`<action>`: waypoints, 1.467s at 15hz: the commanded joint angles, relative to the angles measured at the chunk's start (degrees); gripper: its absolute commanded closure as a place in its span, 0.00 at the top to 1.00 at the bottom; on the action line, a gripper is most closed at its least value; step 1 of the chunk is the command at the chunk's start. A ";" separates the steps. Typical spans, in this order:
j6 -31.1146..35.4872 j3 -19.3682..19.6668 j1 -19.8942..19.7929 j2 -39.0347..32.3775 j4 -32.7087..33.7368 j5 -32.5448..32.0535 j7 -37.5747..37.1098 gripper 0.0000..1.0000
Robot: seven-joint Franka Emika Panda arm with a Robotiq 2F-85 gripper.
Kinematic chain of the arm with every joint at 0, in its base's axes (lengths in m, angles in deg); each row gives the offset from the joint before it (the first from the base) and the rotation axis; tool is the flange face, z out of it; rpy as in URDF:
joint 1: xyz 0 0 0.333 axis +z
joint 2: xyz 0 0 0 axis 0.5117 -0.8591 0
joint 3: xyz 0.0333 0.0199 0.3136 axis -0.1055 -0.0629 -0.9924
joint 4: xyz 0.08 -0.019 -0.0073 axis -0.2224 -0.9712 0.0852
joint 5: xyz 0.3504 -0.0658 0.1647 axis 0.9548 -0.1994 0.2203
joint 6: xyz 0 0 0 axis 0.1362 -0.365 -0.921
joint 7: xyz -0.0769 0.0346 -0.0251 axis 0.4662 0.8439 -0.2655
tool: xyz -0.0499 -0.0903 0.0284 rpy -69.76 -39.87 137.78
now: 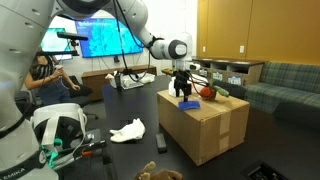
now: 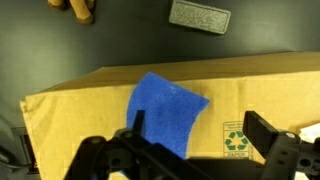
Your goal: Remove the blue object from the box and replace it with the brown toy, remove the orange plush toy and replace it with the gray duster, remove the white plastic from the box and replace it with the towel
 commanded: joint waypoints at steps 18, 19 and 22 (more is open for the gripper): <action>7.19 -1.70 -8.15 -1.16 -1.08 5.57 13.08 1.00; 7.15 -1.87 -7.93 -1.12 -1.23 5.65 13.31 1.00; 6.09 -1.94 -6.35 -1.87 0.04 4.37 12.36 1.00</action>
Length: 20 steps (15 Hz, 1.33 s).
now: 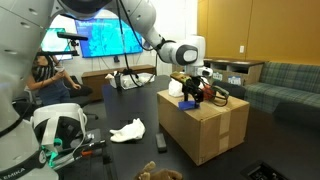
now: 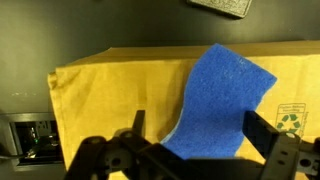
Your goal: Remove the blue object from the box and replace it with the brown toy, remove the orange plush toy and replace it with the gray duster, remove the white plastic from the box and replace it with the towel
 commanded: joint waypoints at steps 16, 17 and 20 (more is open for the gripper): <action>-2.08 0.68 2.45 -3.64 3.95 -1.12 -0.28 0.75; -2.19 0.68 2.35 -3.35 3.82 -1.23 -0.05 0.71; -2.51 0.94 2.30 -2.08 3.13 -2.10 0.67 0.54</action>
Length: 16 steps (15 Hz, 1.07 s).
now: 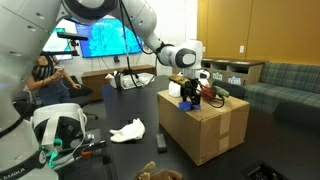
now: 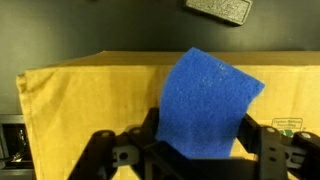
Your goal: Remove the blue object from the box and replace it with the brown toy, remove the orange plush toy and replace it with the gray duster, remove the white plastic from the box and replace it with the towel
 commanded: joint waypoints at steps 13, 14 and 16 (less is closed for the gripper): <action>-3.35 3.06 -4.98 14.54 -14.51 -5.37 6.04 0.32; -2.35 3.41 -6.21 15.94 -17.10 -4.64 6.12 0.32; -1.15 4.01 -8.47 17.72 -20.62 -3.32 7.03 0.32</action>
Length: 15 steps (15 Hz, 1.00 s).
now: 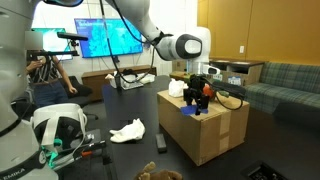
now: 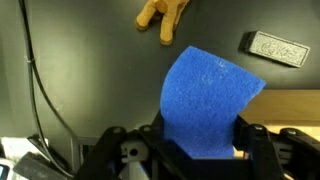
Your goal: Remove the blue object from the box and replace it with the brown toy, remove the orange plush toy and replace it with the gray duster, remove the white plastic from the box and replace it with the towel
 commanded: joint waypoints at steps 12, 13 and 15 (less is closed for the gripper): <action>15.74 3.61 -8.88 -3.80 -17.44 0.08 10.61 0.32; 16.55 3.70 -9.25 -6.32 -16.40 0.28 10.72 0.32; 17.28 3.85 -10.13 -9.78 -15.29 0.51 11.21 0.32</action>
